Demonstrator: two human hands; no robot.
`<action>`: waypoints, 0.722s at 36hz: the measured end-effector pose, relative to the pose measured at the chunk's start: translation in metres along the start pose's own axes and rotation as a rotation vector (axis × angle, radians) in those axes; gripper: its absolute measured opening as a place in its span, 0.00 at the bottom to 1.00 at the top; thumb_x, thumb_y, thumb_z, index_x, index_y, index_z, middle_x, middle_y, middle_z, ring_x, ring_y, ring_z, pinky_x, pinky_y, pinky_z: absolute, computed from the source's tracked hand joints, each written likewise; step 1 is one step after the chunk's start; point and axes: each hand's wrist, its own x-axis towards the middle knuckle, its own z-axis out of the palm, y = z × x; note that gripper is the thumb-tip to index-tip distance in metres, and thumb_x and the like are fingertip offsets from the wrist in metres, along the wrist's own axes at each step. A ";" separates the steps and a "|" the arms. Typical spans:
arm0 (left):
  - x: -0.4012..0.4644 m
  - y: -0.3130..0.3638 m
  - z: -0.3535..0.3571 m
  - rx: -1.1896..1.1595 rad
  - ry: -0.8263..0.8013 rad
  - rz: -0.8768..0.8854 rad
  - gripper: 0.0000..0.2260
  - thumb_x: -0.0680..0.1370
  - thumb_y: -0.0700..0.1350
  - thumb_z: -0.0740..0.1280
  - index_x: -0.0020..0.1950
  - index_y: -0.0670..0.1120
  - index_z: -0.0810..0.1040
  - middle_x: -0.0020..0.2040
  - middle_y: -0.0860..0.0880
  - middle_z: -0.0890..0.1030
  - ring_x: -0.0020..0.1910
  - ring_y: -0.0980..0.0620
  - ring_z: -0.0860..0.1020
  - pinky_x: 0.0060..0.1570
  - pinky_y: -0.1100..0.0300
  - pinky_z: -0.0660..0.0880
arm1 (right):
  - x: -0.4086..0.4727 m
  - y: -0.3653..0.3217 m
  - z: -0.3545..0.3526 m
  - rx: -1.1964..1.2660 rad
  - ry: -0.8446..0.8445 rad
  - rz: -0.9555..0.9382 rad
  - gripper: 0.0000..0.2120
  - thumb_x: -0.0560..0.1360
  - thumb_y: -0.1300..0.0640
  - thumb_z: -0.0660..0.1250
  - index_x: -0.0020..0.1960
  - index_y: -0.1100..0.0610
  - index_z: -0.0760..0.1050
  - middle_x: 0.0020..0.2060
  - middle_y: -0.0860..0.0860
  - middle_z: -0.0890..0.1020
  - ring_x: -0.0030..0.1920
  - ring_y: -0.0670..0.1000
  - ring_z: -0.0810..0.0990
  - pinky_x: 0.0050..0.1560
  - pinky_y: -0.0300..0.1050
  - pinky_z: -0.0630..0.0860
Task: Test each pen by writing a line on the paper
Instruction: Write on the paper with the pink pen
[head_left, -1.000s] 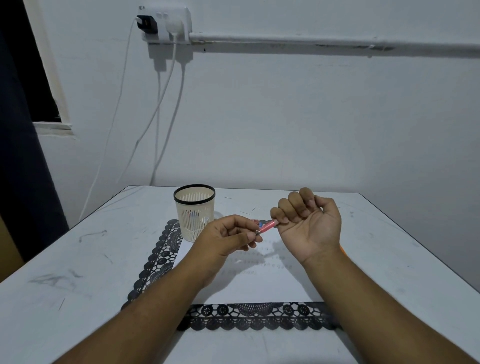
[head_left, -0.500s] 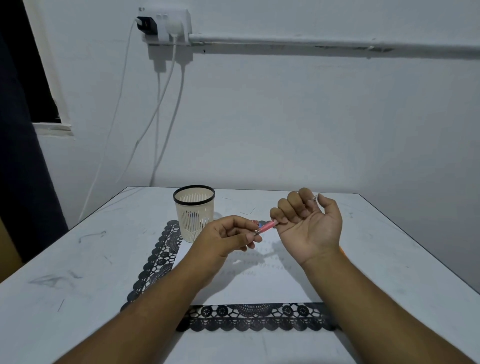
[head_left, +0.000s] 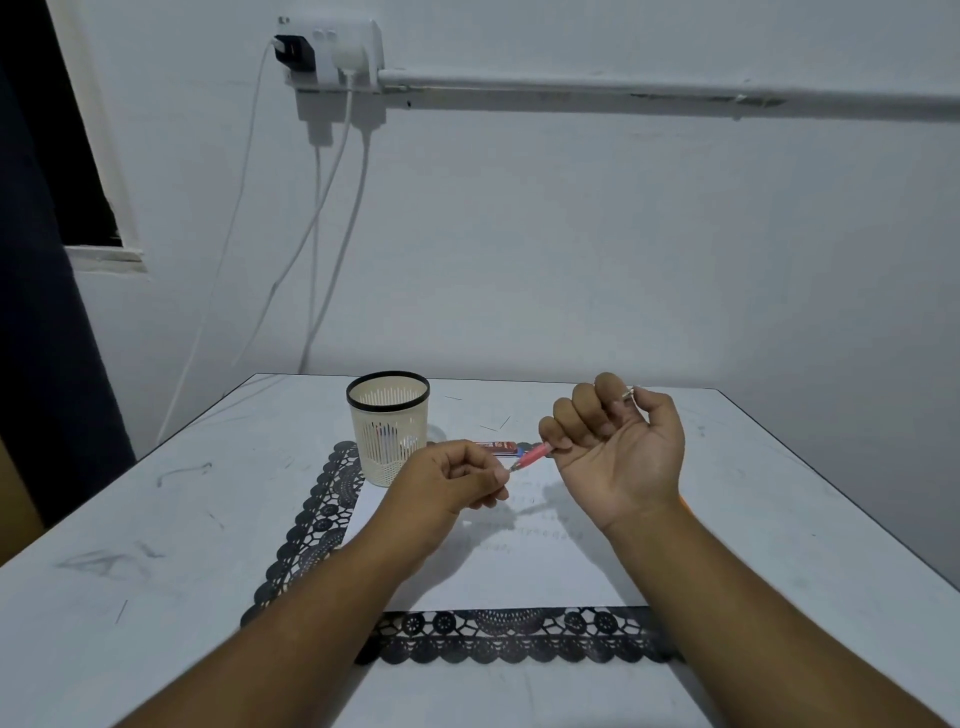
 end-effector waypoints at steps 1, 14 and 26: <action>0.001 -0.002 -0.001 0.030 -0.008 -0.006 0.03 0.78 0.39 0.73 0.45 0.41 0.83 0.39 0.43 0.85 0.38 0.51 0.80 0.45 0.58 0.77 | 0.000 0.000 0.000 -0.017 -0.019 -0.002 0.11 0.73 0.51 0.55 0.34 0.54 0.61 0.28 0.49 0.59 0.32 0.51 0.53 0.35 0.46 0.57; 0.001 -0.006 -0.003 0.094 -0.096 0.029 0.03 0.79 0.39 0.72 0.45 0.42 0.84 0.40 0.44 0.85 0.40 0.50 0.80 0.46 0.58 0.75 | 0.001 -0.005 0.005 -0.103 -0.110 0.027 0.11 0.74 0.53 0.54 0.33 0.53 0.59 0.26 0.49 0.61 0.31 0.51 0.52 0.32 0.46 0.56; 0.001 -0.006 -0.002 0.092 -0.103 0.043 0.04 0.79 0.38 0.72 0.44 0.43 0.84 0.39 0.44 0.85 0.40 0.50 0.79 0.46 0.58 0.75 | 0.000 -0.004 0.003 -0.088 -0.113 0.035 0.12 0.74 0.52 0.54 0.33 0.54 0.60 0.27 0.49 0.61 0.31 0.51 0.53 0.33 0.46 0.56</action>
